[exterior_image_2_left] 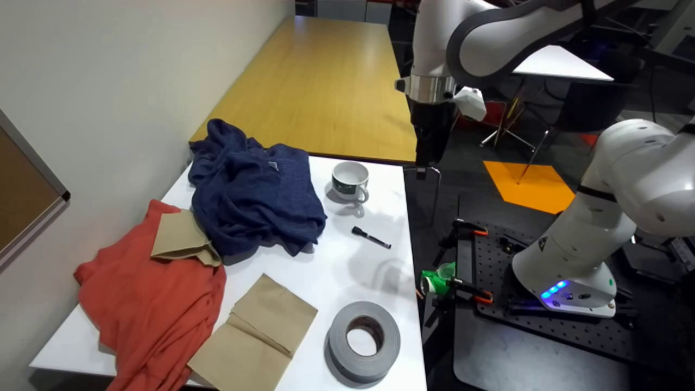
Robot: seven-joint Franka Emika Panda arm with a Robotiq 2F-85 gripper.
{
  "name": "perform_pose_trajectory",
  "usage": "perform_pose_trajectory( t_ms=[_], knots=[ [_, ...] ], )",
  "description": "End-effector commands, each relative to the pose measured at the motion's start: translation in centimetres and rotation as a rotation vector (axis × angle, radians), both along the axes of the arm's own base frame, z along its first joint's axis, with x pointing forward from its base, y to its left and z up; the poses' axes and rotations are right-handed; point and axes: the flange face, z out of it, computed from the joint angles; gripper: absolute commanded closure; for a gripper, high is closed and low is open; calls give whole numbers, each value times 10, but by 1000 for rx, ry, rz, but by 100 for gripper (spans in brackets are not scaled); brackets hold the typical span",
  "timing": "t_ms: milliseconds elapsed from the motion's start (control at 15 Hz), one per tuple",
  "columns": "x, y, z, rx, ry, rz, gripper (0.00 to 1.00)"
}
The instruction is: Put a pen in the mug
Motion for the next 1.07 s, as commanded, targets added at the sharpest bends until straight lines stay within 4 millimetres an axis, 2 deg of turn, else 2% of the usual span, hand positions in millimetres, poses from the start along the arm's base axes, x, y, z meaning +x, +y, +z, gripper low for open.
perform_pose_trajectory(
  t_ms=[0,733,1000],
  knots=[
    [3,21,-31,4,-49,-74,0],
    [30,44,-135,-35,-131,-201,0],
    [35,51,-164,-62,-132,-226,0]
  ],
)
